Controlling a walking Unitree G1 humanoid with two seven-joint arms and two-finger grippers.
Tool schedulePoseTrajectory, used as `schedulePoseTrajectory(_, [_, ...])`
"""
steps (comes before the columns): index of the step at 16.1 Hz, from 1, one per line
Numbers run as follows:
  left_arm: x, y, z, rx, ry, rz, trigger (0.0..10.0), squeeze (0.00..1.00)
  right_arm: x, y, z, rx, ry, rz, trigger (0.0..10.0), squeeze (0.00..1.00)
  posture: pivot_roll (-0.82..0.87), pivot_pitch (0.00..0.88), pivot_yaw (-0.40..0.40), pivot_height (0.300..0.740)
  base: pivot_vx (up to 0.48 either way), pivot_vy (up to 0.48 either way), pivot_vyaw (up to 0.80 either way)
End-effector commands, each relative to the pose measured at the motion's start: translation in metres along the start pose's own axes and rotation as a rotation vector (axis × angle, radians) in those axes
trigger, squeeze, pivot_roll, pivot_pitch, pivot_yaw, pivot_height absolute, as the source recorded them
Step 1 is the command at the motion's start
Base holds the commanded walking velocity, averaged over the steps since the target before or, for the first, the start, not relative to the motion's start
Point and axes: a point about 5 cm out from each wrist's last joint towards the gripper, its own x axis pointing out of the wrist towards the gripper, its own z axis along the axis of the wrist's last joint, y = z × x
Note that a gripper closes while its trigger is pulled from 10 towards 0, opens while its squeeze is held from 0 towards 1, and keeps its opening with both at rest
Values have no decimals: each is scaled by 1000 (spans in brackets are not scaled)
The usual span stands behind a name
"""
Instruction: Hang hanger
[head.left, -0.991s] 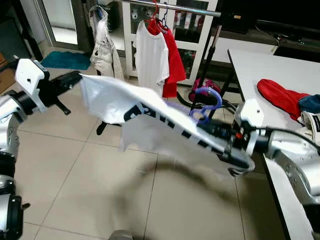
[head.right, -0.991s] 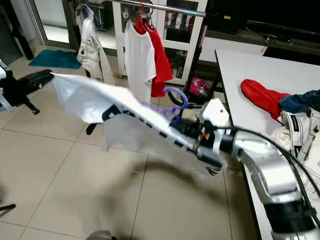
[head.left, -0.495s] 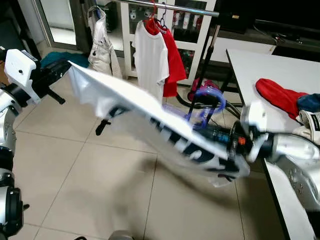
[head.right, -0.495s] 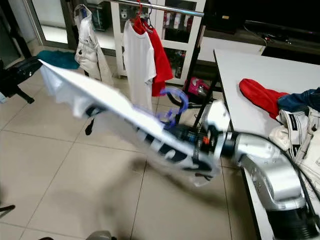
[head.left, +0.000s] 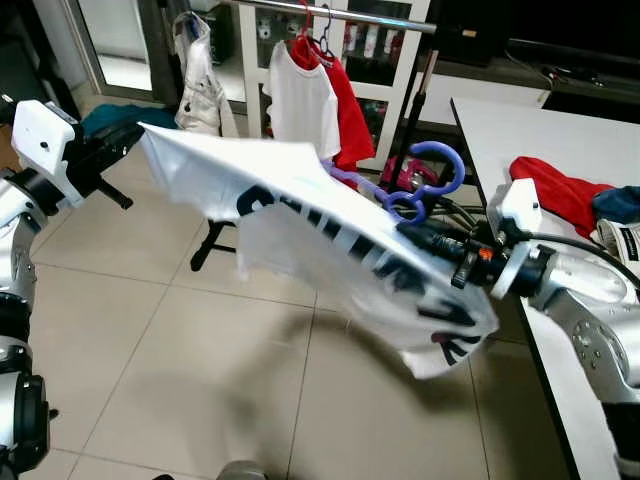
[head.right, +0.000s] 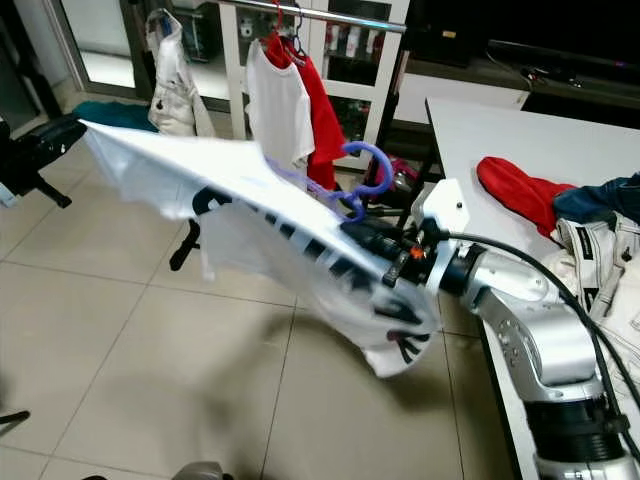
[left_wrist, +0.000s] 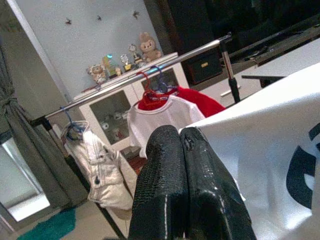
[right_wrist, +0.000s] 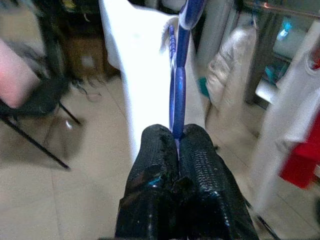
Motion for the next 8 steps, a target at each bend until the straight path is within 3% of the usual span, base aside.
schedulePoseTrajectory(1, [4,4,8,19,-25,6,0,0,-4,3,-7,-83,98,34,10000,0,95,0,-40,740,0,0,0])
schedulePoseTrajectory(2, [4,5,9,19,-29,12,0,0,-5,5,-11,-124,136,36,10000,0,96,0,-42,740,0,0,0])
schedulePoseTrajectory(4, [5,6,9,23,-26,16,0,0,-5,-5,4,-60,-7,-54,10000,0,94,0,-42,740,0,0,0])
schedulePoseTrajectory(6, [4,7,9,31,-17,29,0,0,-8,12,17,-7,-124,99,10000,0,95,0,-44,740,0,0,0])
schedulePoseTrajectory(8, [4,8,8,31,-7,28,0,0,-8,15,21,1,-164,110,10000,0,94,0,-44,740,0,0,0])
